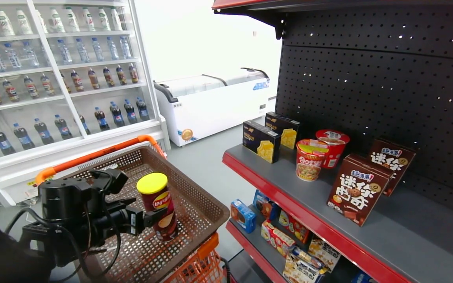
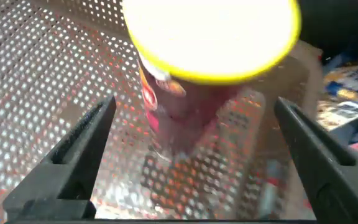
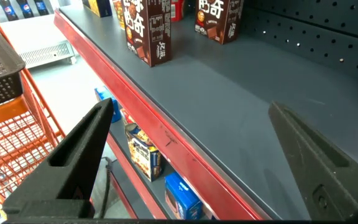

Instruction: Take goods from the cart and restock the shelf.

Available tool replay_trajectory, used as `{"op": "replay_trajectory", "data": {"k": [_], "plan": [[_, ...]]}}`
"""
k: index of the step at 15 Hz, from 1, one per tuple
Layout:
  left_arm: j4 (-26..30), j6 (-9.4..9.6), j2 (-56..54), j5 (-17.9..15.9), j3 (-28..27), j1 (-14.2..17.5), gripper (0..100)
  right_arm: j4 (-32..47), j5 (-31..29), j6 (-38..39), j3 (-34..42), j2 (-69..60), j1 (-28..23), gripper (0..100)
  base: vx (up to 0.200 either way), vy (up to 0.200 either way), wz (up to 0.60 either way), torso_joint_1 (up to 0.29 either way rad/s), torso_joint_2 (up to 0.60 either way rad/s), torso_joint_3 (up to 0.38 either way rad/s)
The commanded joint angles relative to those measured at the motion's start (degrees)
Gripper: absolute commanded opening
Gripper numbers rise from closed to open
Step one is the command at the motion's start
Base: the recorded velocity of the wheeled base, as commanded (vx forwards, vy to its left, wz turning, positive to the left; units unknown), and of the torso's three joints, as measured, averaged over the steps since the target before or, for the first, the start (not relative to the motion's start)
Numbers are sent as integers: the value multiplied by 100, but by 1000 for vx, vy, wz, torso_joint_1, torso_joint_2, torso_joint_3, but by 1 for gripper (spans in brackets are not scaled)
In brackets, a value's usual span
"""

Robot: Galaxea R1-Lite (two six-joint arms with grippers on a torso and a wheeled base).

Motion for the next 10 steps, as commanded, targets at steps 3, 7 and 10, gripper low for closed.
{"op": "replay_trajectory", "data": {"k": [3, 7, 10], "plan": [[-729, 247, 1173, -10, -209, -38, 100, 0, 2, 1, 1, 0, 0, 100, 0, 0, 0, 0, 0, 0], [-1336, 265, 1612, -10, -692, -310, 100, 0, 2, -8, 1, 9, 0, 100, 0, 0, 0, 0, 0, 0], [-1459, 291, 1744, -10, -798, -469, 100, 0, 2, 1, 1, 9, 0, 100, 0, 0, 0, 0, 0, 0]]}}
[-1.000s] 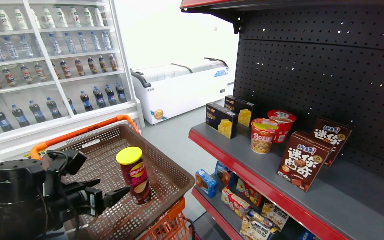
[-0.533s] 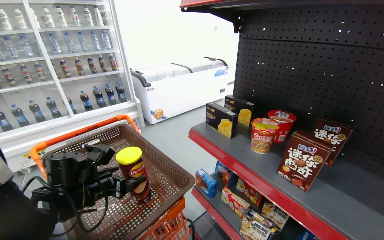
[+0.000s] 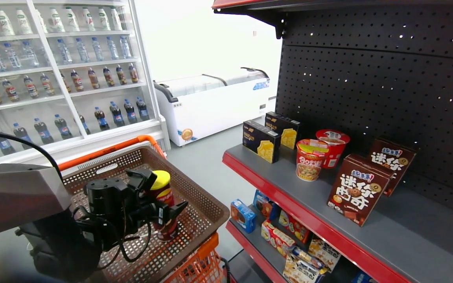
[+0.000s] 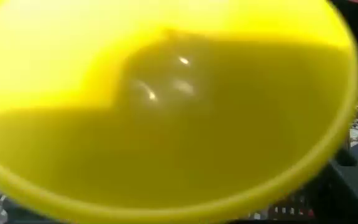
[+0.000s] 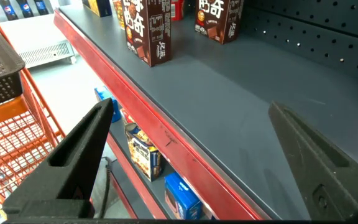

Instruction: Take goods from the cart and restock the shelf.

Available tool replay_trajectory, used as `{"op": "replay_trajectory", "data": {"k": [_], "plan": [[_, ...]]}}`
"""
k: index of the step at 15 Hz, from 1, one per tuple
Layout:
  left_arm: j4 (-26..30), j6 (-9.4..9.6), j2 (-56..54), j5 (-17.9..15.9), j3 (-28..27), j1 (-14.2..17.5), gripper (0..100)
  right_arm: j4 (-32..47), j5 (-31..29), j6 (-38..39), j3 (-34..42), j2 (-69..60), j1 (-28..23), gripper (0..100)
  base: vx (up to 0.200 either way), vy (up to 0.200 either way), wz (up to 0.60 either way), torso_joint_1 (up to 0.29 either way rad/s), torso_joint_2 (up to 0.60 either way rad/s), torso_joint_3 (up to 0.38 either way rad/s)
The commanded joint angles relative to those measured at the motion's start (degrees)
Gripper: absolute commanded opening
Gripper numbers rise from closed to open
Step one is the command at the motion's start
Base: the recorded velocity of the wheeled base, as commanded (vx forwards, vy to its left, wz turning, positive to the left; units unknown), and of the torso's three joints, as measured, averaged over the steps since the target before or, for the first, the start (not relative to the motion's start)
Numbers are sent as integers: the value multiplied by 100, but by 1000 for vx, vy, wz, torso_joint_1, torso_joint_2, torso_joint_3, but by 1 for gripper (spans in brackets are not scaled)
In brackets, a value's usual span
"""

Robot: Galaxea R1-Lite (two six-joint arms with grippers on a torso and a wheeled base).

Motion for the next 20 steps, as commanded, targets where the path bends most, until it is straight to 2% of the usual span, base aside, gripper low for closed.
{"op": "replay_trajectory", "data": {"k": [1, 5, 6, 8, 9, 10, 11, 14, 15, 16, 17, 18, 19, 20], "plan": [[-10, 11, 142, 1, -60, -81, 100, 2, 2, 5, 1, 0, 0, 100, 0, 0, 0, 0, 0, 0], [-72, 11, 159, 19, -210, -160, 100, 2, 2, 5, 1, 0, 0, 100, 0, 0, 0, 0, 0, 0], [-81, 11, 142, 36, -184, -160, 0, 2, 2, -4, 1, 0, 0, 100, 0, 0, 0, 0, 0, 0], [-125, 11, 45, 89, -131, -143, 0, 2, 2, 5, 1, 0, 0, 100, 0, 0, 0, 0, 0, 0], [-90, -51, -263, 265, -96, -213, 0, 2, 2, 5, 1, 9, 0, 100, 0, 0, 0, 0, 0, 0], [42, -200, -614, 344, -52, -213, 0, 2, 2, 5, 1, 0, 0, 100, 0, 0, 0, 0, 0, 0], [315, -288, -913, 458, -34, -196, 0, 2, 2, -4, 1, 9, 0, 100, 0, 0, 0, 0, 0, 0], [1176, -253, -1809, 493, 106, -275, 0, 2, 2, 5, 1, 0, 0, 100, 0, 0, 0, 0, 0, 0], [1202, -244, -1836, 502, 115, -275, 0, 2, 2, -4, 1, 9, -9, 100, 0, 0, 0, 0, 0, 0], [1958, -279, -2750, 643, -8, -345, 0, 2, 2, -4, 1, 0, 0, 100, 0, 0, 0, 0, 0, 0], [2178, -323, -2970, 643, -60, -363, 0, 2, 2, 5, 1, 0, 0, 100, 0, 0, 0, 0, 0, 0], [2899, -420, -3769, 634, -96, -363, 0, 2, 2, -4, 1, 0, -9, 100, 0, 0, 0, 0, 0, 0], [3329, -420, -4341, 651, -25, -336, 0, 2, 2, -4, 1, 0, 0, 100, 0, 0, 0, 0, 0, 0], [3514, -428, -4596, 643, -8, -327, 0, 2, 2, 5, 1, 0, 0, 100, 0, 0, 0, 0, 0, 0]]}}
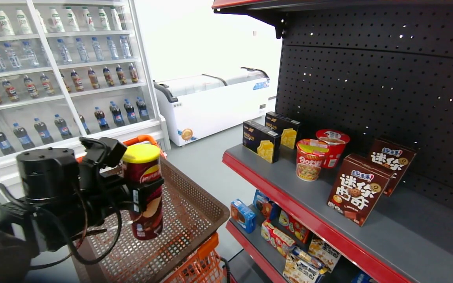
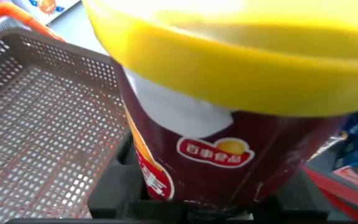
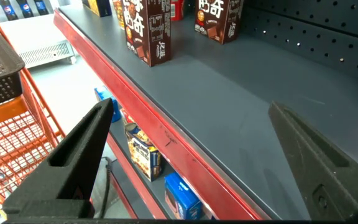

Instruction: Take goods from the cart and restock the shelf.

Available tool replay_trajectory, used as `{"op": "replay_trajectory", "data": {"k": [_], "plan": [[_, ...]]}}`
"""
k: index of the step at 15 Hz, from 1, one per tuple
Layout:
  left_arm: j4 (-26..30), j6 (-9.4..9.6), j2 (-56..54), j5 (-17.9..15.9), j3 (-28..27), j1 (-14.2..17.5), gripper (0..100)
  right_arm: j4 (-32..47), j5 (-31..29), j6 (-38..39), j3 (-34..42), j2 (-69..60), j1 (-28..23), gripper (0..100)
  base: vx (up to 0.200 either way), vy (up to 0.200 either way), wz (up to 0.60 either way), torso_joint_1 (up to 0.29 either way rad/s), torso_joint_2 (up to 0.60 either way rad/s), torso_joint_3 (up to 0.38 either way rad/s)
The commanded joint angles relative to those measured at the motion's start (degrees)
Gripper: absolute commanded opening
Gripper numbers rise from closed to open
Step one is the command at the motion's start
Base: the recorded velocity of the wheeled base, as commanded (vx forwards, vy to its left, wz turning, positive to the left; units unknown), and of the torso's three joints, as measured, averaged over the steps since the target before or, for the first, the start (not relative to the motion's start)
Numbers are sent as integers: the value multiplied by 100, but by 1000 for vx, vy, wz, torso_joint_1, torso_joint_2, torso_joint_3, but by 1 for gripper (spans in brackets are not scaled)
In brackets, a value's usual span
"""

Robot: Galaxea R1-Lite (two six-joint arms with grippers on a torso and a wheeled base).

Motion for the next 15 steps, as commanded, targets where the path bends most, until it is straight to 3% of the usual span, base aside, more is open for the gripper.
{"op": "replay_trajectory", "data": {"k": [1, 2, 3, 7, 12, 15], "plan": [[1288, -221, -2217, -212, 177, 16, 0, 2, 4, 1, 1, 9, 0, 100, 0, 0, 0, 0, 0, 0], [1569, -300, -2797, -511, 414, 16, 0, 2, 4, 1, 1, 0, 0, 100, 0, 0, 0, 0, 0, 0], [1745, -292, -3263, -590, 695, 24, 0, 2, 4, -8, 1, 0, -9, 100, 0, 0, 0, 0, 0, 0], [1780, -362, -4784, -159, 1671, 306, 0, 2, 4, -8, 1, 0, 0, 100, 0, 0, 0, 0, 0, 0], [1727, -327, -5469, -414, 1803, 710, 0, -7, 13, -8, 1, 9, -9, 100, 0, 0, 0, 0, 0, 0], [1859, -335, -5689, -449, 1838, 736, 0, 11, 13, 1, 1, 0, 0, 100, 0, 0, -200, 1, 1, -1]]}}
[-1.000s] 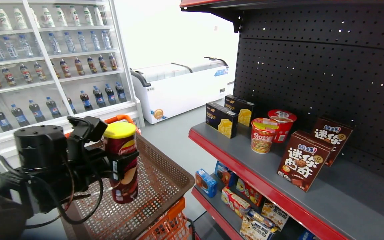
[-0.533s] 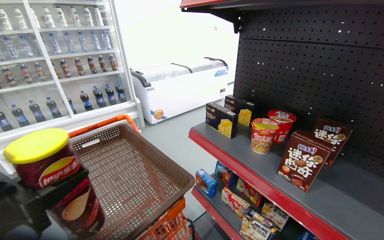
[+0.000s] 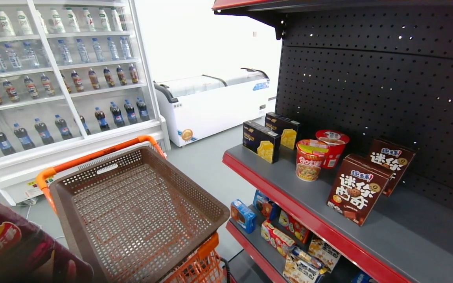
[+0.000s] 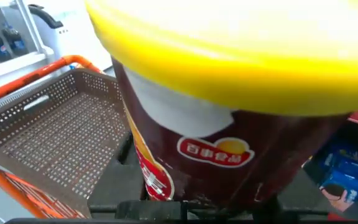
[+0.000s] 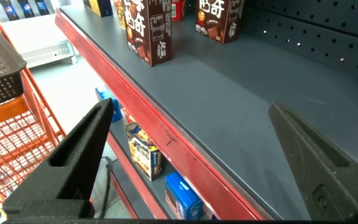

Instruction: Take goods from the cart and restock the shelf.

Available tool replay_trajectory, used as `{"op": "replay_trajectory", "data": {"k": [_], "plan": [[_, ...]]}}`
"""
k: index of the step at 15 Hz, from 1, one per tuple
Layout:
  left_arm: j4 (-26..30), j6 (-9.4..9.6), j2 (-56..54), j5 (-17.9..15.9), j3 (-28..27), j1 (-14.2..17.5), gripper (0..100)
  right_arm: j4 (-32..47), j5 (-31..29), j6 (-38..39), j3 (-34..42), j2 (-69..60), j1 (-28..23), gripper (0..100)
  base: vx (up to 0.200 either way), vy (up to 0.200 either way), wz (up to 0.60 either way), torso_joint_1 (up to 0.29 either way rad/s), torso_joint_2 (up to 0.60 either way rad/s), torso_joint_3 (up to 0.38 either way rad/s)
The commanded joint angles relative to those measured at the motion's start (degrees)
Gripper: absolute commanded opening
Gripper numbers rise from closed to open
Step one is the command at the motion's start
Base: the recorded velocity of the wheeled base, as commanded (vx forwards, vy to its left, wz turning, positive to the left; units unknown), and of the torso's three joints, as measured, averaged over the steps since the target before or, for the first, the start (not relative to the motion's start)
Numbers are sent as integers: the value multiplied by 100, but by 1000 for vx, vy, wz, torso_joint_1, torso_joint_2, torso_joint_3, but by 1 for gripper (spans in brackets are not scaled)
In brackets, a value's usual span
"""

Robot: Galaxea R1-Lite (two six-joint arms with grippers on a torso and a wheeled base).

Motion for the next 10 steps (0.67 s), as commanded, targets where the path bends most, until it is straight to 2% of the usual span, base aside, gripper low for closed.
{"op": "replay_trajectory", "data": {"k": [1, 10], "plan": [[56, -6, -207, 1, 21, 17, 0, -11, 2, 1, 1, 9, 0, 100, 0, 0, -600, 2, -2, 2], [100, -33, -145, -52, 144, 17, 0, -3, 11, -8, 1, 9, 0, 100, 0, 0, -600, 1, 2, 3]]}}
